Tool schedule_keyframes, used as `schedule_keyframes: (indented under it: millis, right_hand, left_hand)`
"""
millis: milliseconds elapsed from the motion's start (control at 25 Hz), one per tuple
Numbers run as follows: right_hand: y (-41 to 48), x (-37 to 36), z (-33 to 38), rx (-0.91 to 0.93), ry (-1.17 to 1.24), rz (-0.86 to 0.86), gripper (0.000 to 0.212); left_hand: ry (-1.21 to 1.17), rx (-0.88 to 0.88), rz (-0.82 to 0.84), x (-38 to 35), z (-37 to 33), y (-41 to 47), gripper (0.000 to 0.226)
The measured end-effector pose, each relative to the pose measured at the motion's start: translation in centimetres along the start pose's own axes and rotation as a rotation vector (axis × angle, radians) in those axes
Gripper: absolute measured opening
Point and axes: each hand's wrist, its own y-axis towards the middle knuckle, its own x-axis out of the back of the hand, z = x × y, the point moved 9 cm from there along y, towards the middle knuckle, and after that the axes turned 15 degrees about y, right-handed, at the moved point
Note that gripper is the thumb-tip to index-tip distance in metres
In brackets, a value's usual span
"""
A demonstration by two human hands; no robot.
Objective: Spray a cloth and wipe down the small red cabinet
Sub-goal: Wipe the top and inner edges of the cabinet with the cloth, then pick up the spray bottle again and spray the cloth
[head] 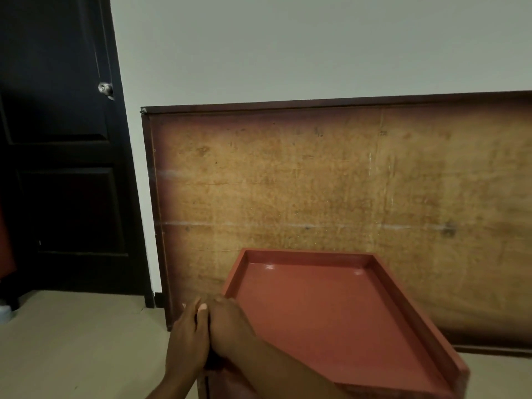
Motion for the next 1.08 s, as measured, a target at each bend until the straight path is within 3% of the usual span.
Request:
schedule_keyframes:
  millis: [160,360,560,680,840,1080]
  right_hand:
    - [-2.5,-1.3,0.8,-0.026,0.019,0.010,0.036]
    - [-6.0,0.9,5.5,0.078,0.099,0.021,0.037]
    - [-8.4,8.6,3.0,-0.065,0.071,-0.212,0.020]
    - [-8.5,10.4,2.9,-0.095,-0.002,-0.249,0.015]
    - [-7.8,6.3,7.4,0.005,0.021,-0.189,0.018]
    - [-9.2,-8.0,16.8,0.129,0.126,0.046,0.014]
  left_hand:
    - [-0.020,-0.042,0.029,1.4,0.6,-2.2,0.063]
    - [0.074,-0.153,0.005,4.5,1.1,-3.8,0.090]
    - [0.274,-0.249,-0.119,9.4,1.1,-4.5,0.064]
    - [0.312,-0.224,-0.179,12.4,1.7,-5.0,0.053]
    - [0.395,-0.135,-0.239,16.8,5.2,-6.3,0.056]
    - [0.440,0.124,-0.341,25.8,15.0,-10.1,0.068]
